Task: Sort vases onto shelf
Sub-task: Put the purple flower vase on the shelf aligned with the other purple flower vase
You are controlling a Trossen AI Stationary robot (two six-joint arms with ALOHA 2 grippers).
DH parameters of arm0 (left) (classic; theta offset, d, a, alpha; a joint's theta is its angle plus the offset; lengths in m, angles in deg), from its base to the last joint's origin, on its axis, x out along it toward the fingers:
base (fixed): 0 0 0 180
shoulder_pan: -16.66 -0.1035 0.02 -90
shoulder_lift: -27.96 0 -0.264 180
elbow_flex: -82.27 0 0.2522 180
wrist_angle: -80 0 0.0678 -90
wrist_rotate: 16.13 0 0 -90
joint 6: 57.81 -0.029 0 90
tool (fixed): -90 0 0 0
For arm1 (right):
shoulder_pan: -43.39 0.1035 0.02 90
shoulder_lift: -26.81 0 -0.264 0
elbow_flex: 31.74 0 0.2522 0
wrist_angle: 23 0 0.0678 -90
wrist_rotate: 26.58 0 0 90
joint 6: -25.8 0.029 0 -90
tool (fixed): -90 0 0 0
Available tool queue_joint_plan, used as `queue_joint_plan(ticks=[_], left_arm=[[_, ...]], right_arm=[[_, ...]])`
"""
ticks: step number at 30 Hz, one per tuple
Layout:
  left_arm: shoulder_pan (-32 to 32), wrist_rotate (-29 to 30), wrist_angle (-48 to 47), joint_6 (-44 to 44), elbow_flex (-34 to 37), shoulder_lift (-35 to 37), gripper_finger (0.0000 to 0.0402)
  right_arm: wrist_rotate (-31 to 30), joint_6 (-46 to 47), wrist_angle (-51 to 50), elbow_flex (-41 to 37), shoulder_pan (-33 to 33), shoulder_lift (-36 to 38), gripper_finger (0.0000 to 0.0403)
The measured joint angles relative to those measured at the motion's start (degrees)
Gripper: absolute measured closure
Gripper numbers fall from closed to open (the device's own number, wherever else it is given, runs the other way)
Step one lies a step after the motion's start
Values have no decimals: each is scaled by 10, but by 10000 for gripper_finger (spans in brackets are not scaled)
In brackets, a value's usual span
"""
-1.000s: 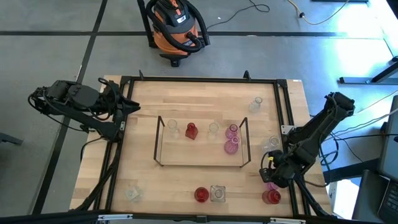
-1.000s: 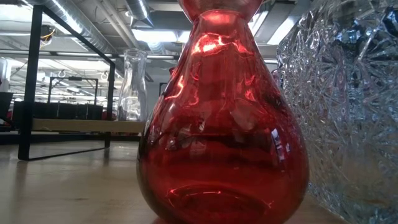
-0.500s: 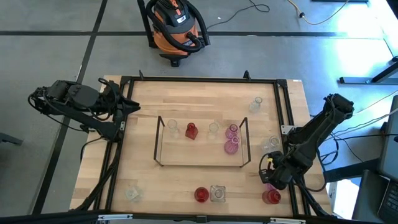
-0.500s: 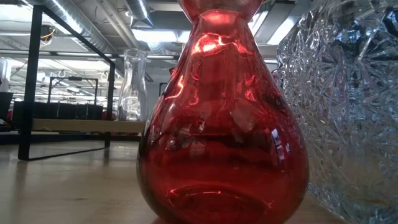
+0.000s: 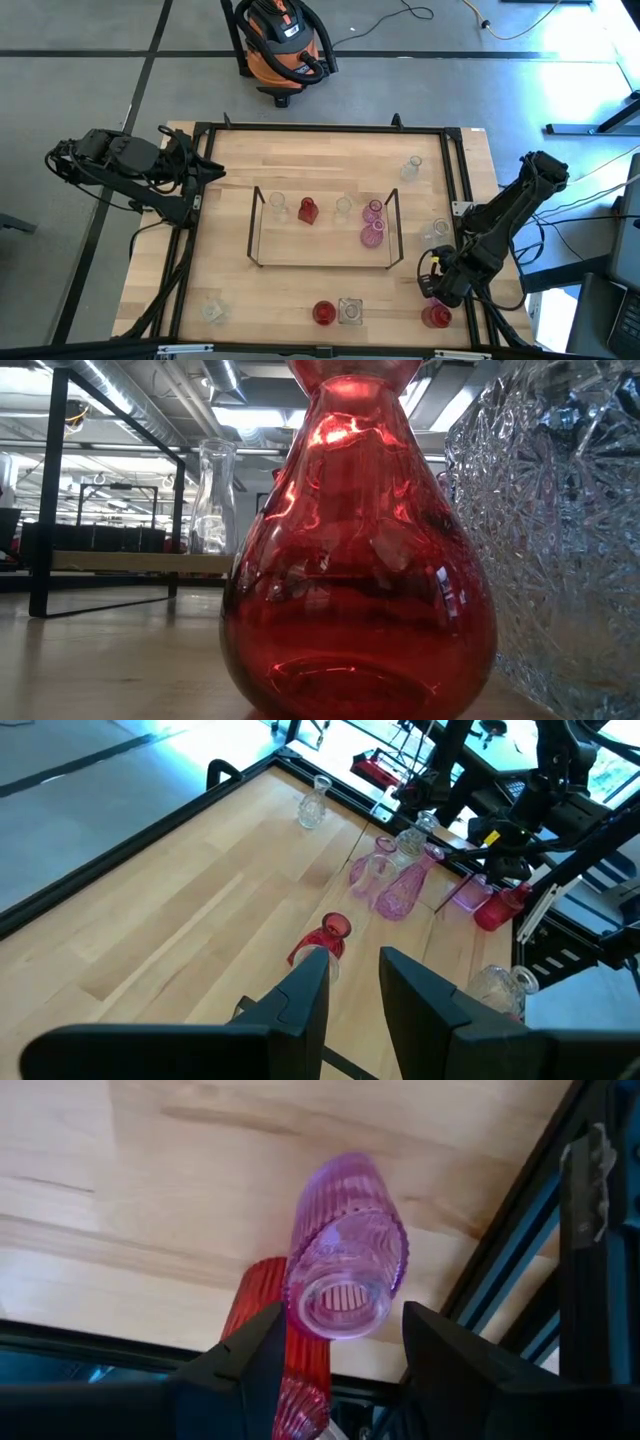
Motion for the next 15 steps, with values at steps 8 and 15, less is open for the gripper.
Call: queue_joint_plan(ticks=[8, 15], left_arm=[[0, 4, 0, 0, 0, 0, 316], [0, 2, 0, 14, 0, 0, 316]], right_arm=[[10, 6, 120, -62, -1, 1, 217], [3, 5, 138, -72, -1, 1, 217]])
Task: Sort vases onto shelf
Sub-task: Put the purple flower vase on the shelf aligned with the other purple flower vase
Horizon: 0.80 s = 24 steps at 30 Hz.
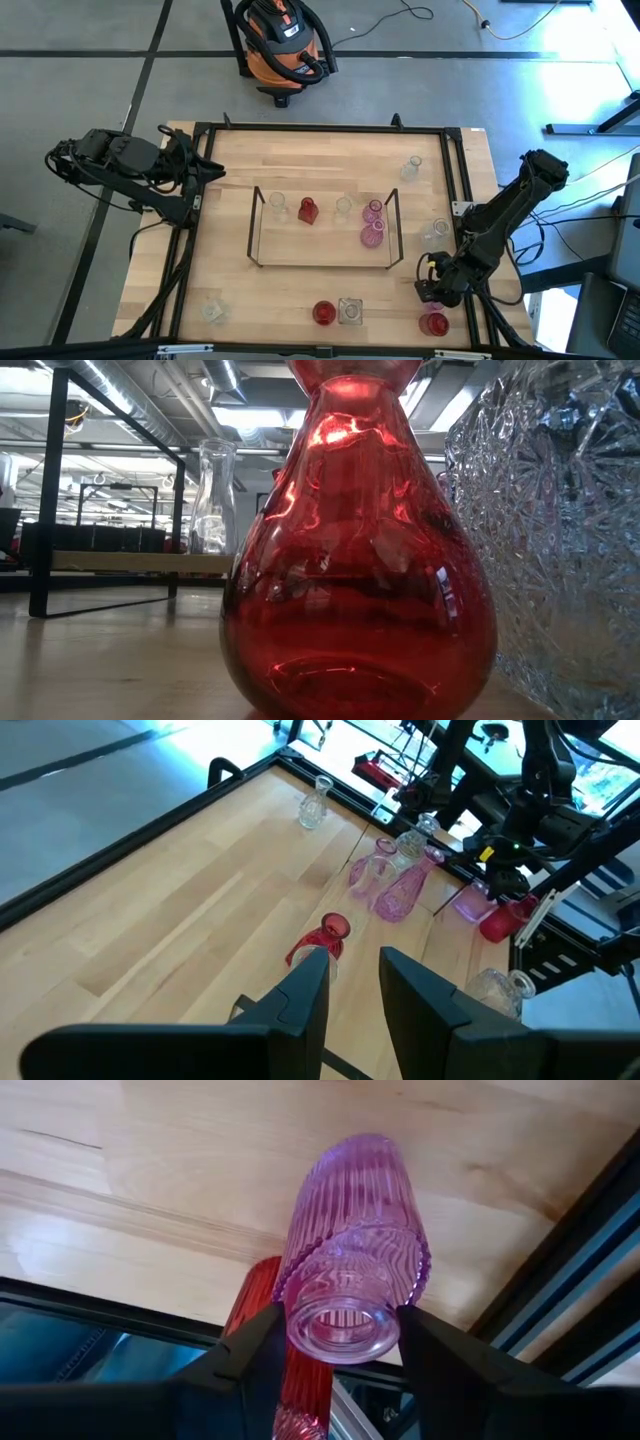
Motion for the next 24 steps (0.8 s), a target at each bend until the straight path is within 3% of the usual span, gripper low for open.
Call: queue_joint_plan(ticks=[6, 15, 21, 24], left_arm=[[0, 3, 0, 1, 0, 0, 316], [0, 8, 0, 1, 0, 0, 316], [0, 8, 0, 3, 0, 0, 316], [0, 8, 0, 4, 0, 0, 316]], right_arm=[[-14, -7, 0, -1, 0, 0, 227], [-35, -22, -2, -1, 0, 1, 309], [-50, -37, -5, 0, 0, 12, 308], [-61, -55, -59, 16, 0, 22, 309]])
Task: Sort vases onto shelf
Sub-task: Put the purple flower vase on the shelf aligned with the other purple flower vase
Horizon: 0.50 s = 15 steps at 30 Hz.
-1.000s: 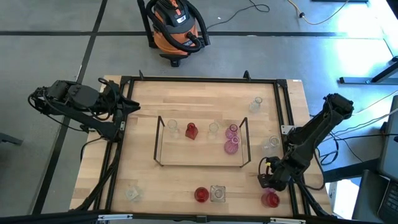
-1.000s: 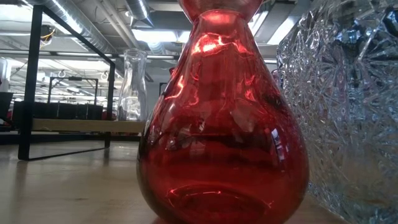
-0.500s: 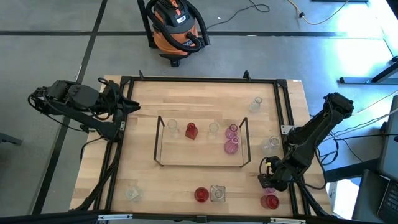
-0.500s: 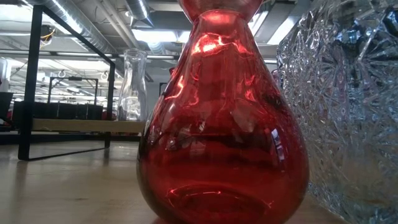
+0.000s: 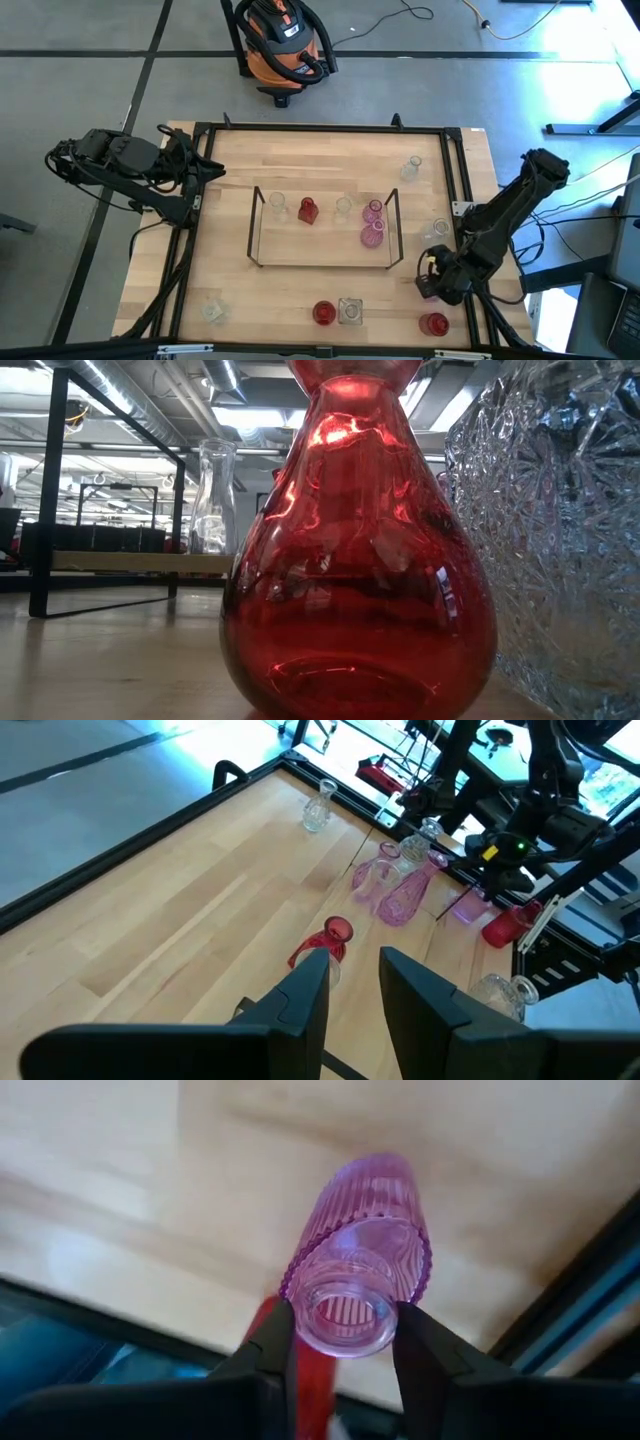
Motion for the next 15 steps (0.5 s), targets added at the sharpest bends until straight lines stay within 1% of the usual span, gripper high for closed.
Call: queue_joint_plan(ticks=[3, 5, 10, 15], left_arm=[[0, 0, 0, 0, 0, 0, 316], [0, 1, 0, -1, 0, 0, 316], [0, 8, 0, -2, 0, 0, 316], [0, 9, 0, -2, 0, -1, 316]], right_arm=[[-1, -27, -86, 29, -5, 12, 313], [4, -52, -113, 53, -16, 22, 314], [10, -150, -113, 92, -62, 38, 316], [40, -252, -114, 139, -122, 36, 336]])
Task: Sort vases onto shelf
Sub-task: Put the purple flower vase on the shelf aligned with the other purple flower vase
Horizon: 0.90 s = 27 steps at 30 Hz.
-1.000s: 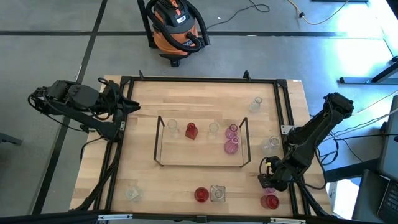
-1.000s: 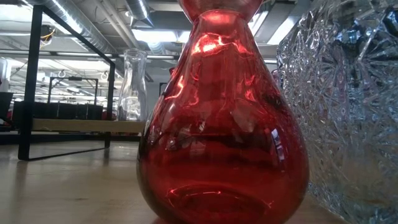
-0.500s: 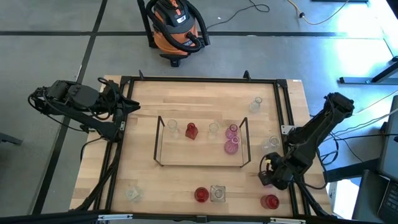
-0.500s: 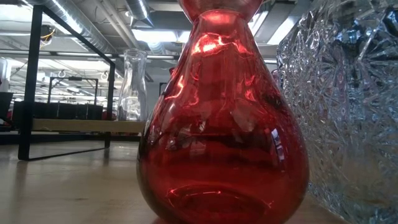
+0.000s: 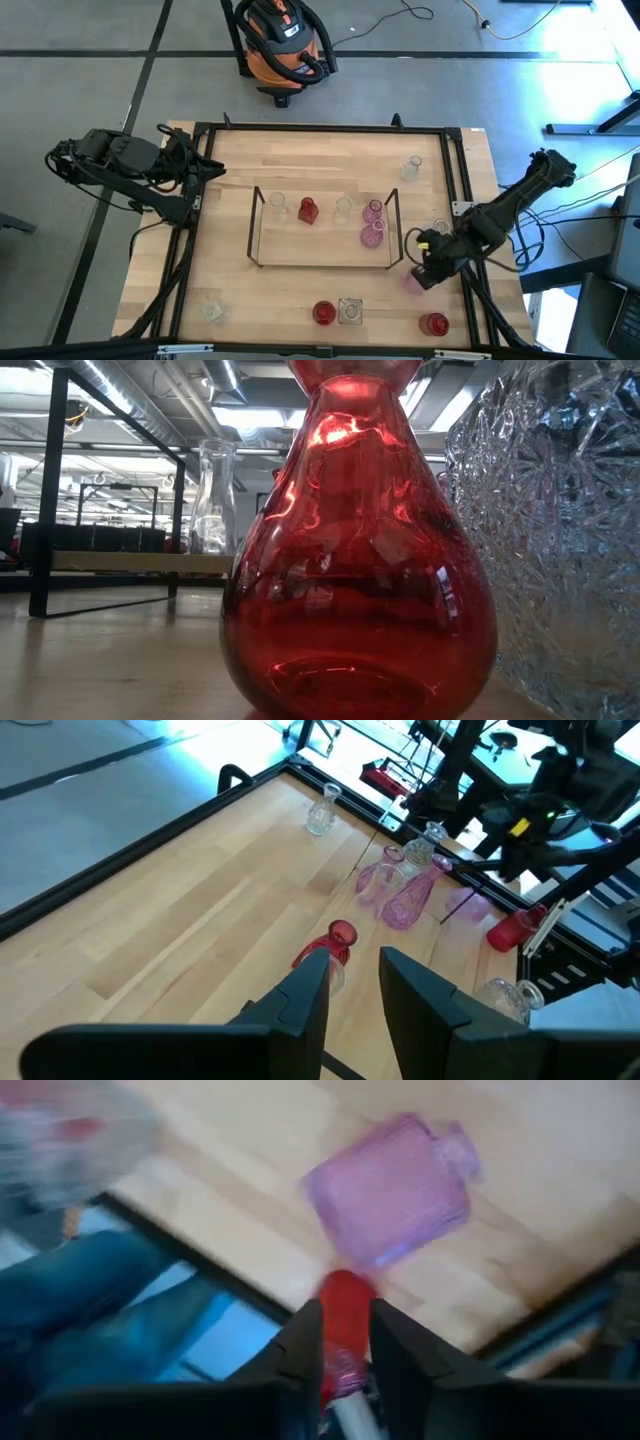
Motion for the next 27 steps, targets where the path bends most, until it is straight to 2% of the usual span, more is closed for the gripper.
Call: queue_joint_plan(ticks=[7, 15, 24, 27], left_arm=[[0, 0, 0, 1, 0, -9, 316], [0, -4, 0, 0, 0, -15, 316], [0, -4, 0, -1, 0, -15, 316], [0, -5, 0, -5, 0, -15, 316]], right_arm=[[25, -78, -28, 26, -54, 0, 401], [-15, -91, -25, 27, -55, 0, 359], [-73, -192, 148, 27, -54, -1, 311], [-76, -205, 170, 27, -54, -5, 303]])
